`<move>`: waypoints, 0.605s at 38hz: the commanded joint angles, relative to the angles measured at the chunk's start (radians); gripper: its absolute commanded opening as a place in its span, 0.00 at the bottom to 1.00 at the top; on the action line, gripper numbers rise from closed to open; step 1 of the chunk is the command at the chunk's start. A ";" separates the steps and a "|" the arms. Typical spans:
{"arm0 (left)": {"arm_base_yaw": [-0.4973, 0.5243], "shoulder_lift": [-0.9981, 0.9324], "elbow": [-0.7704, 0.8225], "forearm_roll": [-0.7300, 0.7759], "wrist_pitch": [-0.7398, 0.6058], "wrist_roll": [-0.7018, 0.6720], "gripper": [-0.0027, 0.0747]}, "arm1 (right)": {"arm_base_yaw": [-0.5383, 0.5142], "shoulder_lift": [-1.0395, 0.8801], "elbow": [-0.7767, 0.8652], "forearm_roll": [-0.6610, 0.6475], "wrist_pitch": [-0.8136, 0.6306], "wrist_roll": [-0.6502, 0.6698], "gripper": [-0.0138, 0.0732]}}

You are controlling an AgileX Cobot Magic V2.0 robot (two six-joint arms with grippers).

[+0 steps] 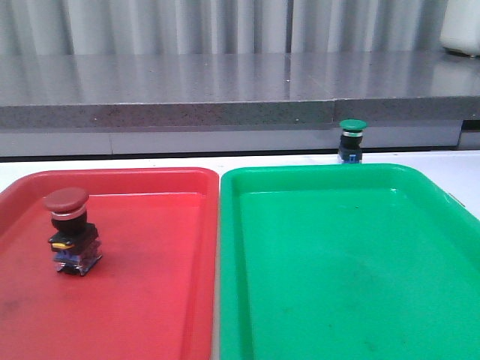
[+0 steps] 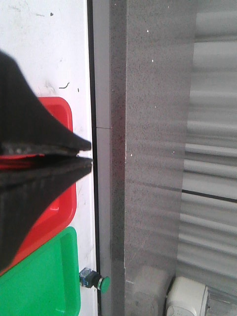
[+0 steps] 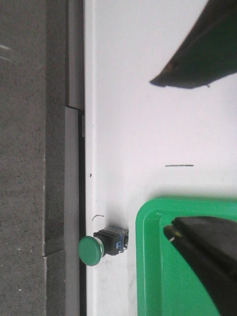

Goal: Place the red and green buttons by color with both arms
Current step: 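Lower the open right gripper over the green-capped button and close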

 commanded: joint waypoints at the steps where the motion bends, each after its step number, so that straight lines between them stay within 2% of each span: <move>1: 0.002 0.011 -0.027 -0.007 -0.083 -0.008 0.01 | 0.044 0.121 -0.117 0.003 -0.074 0.001 0.80; 6: 0.002 0.011 -0.027 -0.007 -0.083 -0.008 0.01 | 0.179 0.335 -0.318 0.045 -0.004 0.002 0.80; 9: 0.002 0.011 -0.027 -0.007 -0.083 -0.008 0.01 | 0.216 0.461 -0.467 0.045 0.080 0.042 0.80; 15: 0.002 0.011 -0.026 -0.007 -0.083 -0.008 0.01 | 0.217 0.690 -0.736 0.043 0.235 0.080 0.80; 23: 0.002 0.011 -0.026 -0.007 -0.083 -0.008 0.01 | 0.199 0.863 -0.899 0.043 0.260 0.116 0.80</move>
